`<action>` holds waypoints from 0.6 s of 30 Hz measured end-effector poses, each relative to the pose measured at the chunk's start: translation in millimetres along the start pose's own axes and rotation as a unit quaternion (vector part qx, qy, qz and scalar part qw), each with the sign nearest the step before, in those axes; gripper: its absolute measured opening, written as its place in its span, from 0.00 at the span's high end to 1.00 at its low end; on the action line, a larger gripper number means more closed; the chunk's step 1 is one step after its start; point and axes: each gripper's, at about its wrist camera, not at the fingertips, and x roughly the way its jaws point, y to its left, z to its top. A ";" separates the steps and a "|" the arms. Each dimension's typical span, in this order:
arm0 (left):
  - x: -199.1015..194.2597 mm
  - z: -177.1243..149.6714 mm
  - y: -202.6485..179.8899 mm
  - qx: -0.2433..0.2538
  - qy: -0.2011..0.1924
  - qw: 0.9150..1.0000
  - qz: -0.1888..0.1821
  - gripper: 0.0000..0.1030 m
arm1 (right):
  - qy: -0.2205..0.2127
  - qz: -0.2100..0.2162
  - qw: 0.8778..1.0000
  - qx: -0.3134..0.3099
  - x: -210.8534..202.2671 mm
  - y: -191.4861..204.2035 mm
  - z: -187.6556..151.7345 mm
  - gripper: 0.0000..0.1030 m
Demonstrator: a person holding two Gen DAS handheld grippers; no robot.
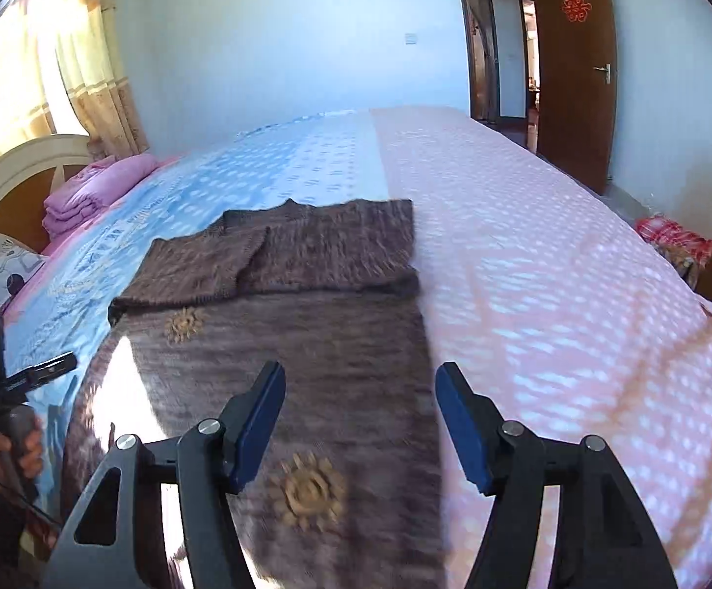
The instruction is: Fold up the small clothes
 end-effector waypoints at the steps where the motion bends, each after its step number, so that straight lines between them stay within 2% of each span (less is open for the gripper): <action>1: -11.6 -9.0 -2.1 0.015 0.006 1.000 -0.002 0.00 | 0.004 -0.004 1.000 -0.001 -6.0 -4.3 -6.4 0.37; 7: -39.5 -59.1 -14.3 0.058 0.060 0.996 -0.025 0.01 | 0.048 -0.003 0.999 -0.018 -20.3 -13.7 -45.7 0.37; 12: -49.2 -97.4 -25.2 0.046 0.089 0.993 -0.057 0.14 | 0.080 0.006 0.996 -0.027 -20.7 -13.0 -77.6 0.38; 14: -48.5 -110.4 -26.6 0.042 0.097 0.993 -0.058 0.17 | 0.091 0.001 0.996 -0.025 -23.2 -17.5 -85.6 0.38; 16: -51.6 -117.5 -28.8 0.042 0.082 0.994 -0.056 0.18 | 0.101 -0.011 0.995 -0.019 -25.3 -24.1 -90.7 0.45; 17: -52.1 -119.6 -30.4 0.041 0.083 0.994 -0.062 0.19 | 0.105 -0.011 0.994 -0.013 -26.6 -27.3 -93.7 0.54; 18: -51.7 -120.9 -32.0 0.039 0.088 0.993 -0.068 0.24 | 0.113 -0.006 0.994 -0.005 -27.4 -30.7 -97.7 0.59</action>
